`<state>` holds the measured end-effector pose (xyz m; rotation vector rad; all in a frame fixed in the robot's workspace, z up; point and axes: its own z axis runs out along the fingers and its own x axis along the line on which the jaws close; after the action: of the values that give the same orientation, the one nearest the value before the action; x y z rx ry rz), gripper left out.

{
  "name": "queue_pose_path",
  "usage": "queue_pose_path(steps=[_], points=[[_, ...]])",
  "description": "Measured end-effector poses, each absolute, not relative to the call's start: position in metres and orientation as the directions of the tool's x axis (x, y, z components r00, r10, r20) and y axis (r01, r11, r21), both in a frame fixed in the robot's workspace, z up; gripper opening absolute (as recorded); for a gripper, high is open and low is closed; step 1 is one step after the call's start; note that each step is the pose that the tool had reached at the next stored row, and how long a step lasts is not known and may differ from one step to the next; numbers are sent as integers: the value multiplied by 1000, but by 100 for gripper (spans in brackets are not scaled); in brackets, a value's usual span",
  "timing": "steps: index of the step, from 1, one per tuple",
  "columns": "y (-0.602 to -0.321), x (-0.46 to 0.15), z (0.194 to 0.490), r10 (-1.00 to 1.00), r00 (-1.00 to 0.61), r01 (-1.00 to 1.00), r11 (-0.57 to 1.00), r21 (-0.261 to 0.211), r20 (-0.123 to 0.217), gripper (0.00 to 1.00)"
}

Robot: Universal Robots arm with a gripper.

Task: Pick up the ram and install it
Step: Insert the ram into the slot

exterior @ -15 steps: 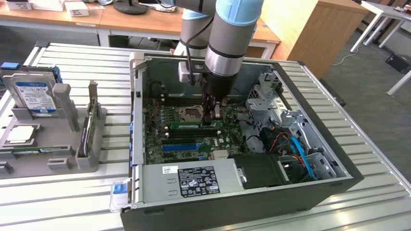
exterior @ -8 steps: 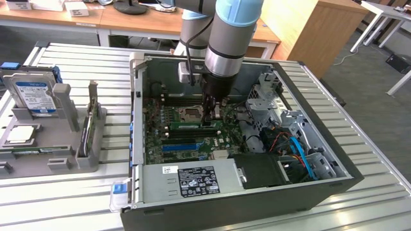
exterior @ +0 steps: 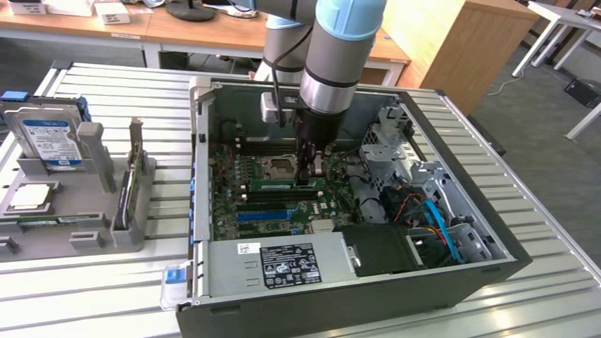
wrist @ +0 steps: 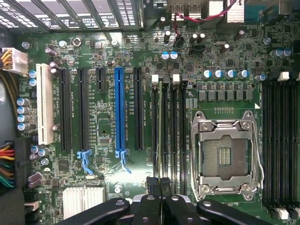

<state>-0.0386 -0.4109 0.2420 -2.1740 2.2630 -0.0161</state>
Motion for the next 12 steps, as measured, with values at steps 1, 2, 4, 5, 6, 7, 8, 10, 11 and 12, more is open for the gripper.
queue_pose_path(steps=[1, 2, 4, 5, 6, 7, 8, 10, 11, 12], points=[[-411, -39, 242, -999, -38, -999, 38, -10, 5, 12], [-411, -39, 242, -999, -36, -999, 36, -10, 5, 12], [-411, -39, 242, -999, -33, -999, 33, -10, 5, 12], [-411, -39, 242, -999, -33, -999, 33, -10, 5, 12], [-411, -39, 242, -999, -33, -999, 33, -10, 5, 12], [-411, -39, 242, -999, -33, -999, 33, -10, 5, 12], [-411, -39, 242, -999, -33, -999, 33, -10, 5, 12], [-411, -39, 242, -999, -33, -999, 33, -10, 5, 12], [-411, -39, 241, -999, -33, -999, 33, -10, 4, 12], [-411, -39, 241, -999, -33, -999, 33, -10, 4, 12]])
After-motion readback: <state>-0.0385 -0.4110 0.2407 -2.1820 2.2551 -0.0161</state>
